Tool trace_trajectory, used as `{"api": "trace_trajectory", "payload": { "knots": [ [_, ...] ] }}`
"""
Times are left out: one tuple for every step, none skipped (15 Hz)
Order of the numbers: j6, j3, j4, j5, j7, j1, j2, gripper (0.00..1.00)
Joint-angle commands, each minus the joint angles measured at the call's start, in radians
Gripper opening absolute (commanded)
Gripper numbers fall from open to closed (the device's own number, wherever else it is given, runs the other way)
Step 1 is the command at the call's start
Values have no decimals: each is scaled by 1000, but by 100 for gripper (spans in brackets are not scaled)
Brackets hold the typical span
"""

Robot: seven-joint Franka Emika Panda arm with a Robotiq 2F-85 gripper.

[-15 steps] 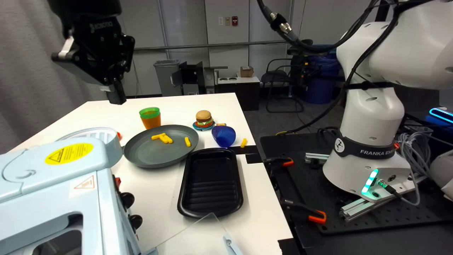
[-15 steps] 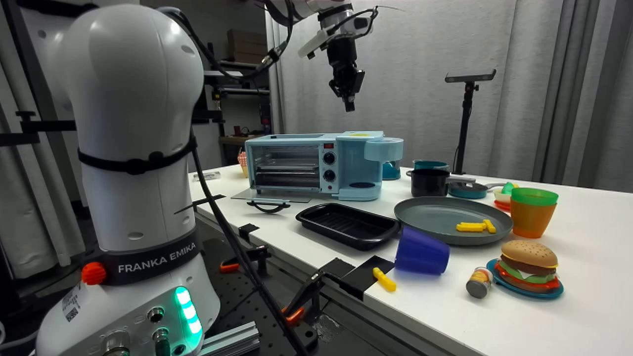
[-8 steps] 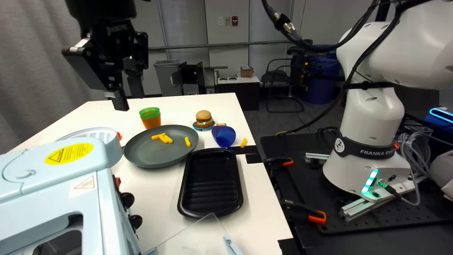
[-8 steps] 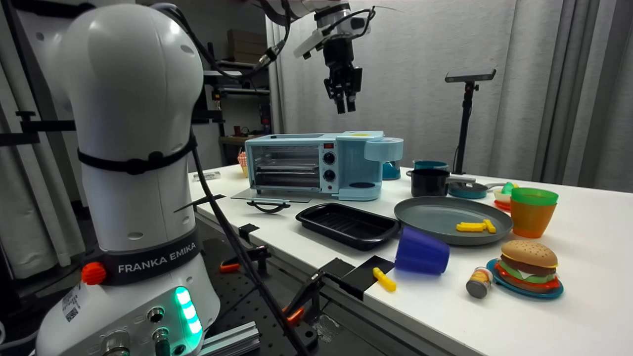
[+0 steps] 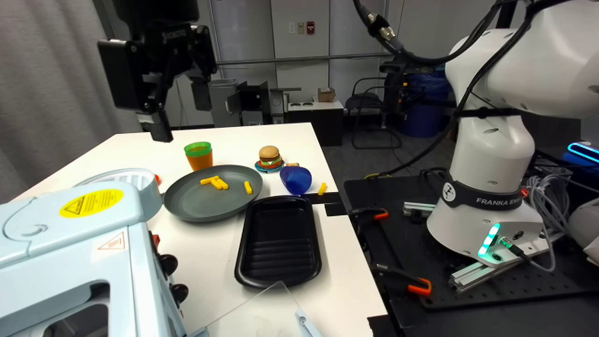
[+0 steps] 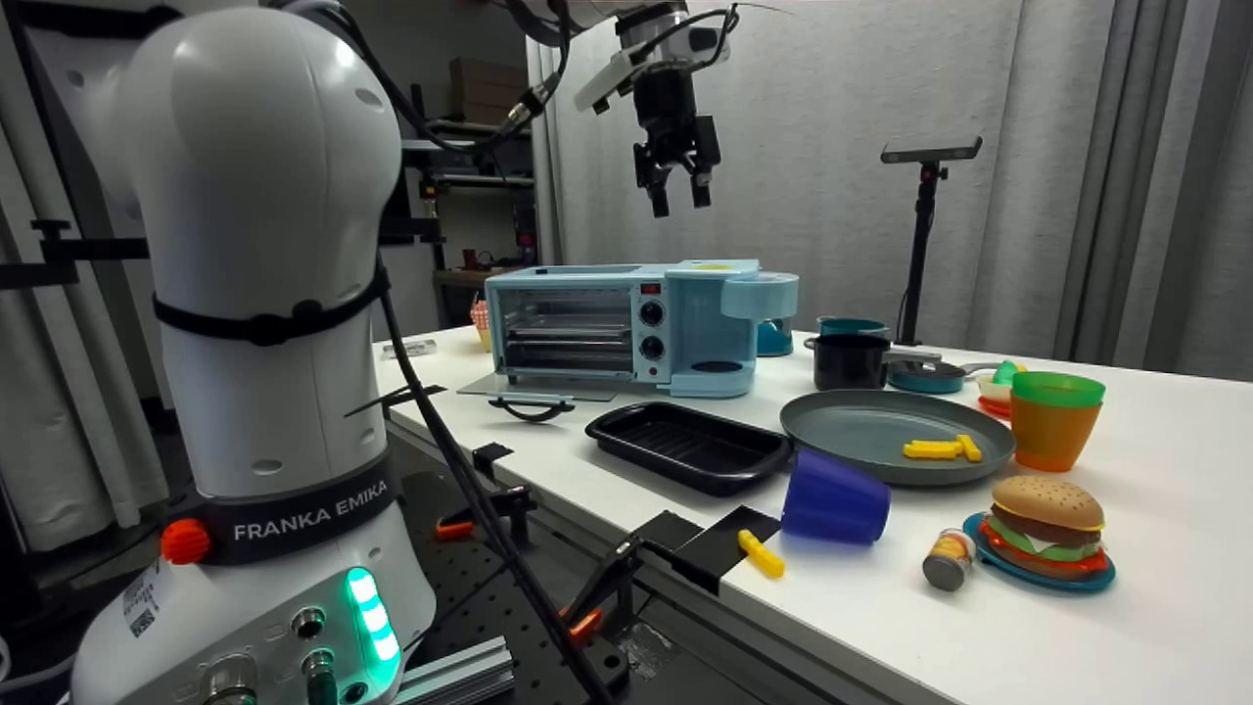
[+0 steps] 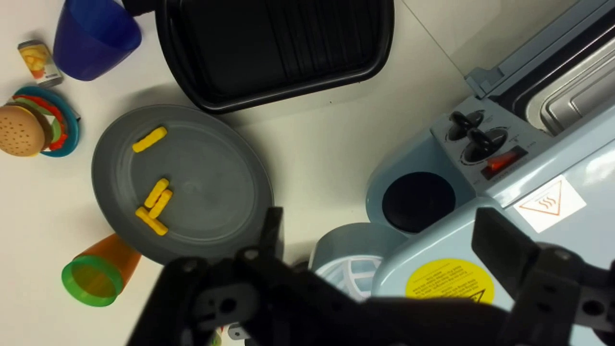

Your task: Push the button on the top of the breakfast maker

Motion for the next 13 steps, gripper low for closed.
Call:
{"api": "trace_trajectory", "payload": {
  "knots": [
    [19,13,-57,-4,-7,-28,-66,100],
    [20,13,-62,-3,-9,-30,-72,100],
    [20,14,-70,-4,-8,-33,-80,100],
    [23,14,-78,-5,-5,-36,-89,100],
    [-2,20,-31,6,-6,-33,-36,100],
    [-2,20,-38,6,-6,-35,-42,100],
    [-2,20,-41,6,-6,-37,-47,100],
    [-2,20,-44,6,-6,-38,-51,100],
    [-2,21,-46,6,-6,-38,-52,100],
    [-2,21,-48,6,-6,-38,-53,100],
    [-2,21,-49,6,-6,-38,-53,100],
    [-2,21,-49,6,-6,-38,-53,100],
    [-2,21,-49,6,-6,-38,-53,100]
  ]
}}
